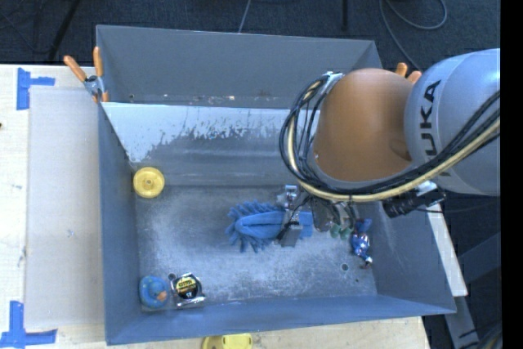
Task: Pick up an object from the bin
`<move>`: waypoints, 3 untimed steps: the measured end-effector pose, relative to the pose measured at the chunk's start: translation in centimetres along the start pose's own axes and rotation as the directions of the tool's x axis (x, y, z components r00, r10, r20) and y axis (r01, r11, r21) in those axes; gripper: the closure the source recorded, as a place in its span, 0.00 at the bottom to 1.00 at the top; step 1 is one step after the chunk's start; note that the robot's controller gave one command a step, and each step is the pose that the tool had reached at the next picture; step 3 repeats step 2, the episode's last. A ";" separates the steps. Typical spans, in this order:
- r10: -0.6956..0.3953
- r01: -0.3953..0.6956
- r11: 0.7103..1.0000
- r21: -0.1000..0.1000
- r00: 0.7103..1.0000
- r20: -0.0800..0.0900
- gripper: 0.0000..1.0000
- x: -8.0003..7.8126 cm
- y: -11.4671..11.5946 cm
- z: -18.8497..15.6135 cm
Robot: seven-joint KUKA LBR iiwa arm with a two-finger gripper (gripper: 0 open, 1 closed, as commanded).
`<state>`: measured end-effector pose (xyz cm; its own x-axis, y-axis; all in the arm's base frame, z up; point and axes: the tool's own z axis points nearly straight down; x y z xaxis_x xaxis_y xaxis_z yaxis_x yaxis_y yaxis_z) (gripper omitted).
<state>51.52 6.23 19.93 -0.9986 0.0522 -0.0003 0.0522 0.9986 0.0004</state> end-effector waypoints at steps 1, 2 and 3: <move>0.001 -0.001 1.000 0.000 1.000 0.000 1.00 0.0 0.0 0.0; -0.023 0.023 1.000 0.000 1.000 -0.001 1.00 3.1 -2.1 -11.8; -0.023 0.023 1.000 0.000 1.000 -0.001 1.00 3.1 -2.1 -11.8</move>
Offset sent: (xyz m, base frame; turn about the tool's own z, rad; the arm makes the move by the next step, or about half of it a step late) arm -0.0325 -0.0195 0.1181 -0.0245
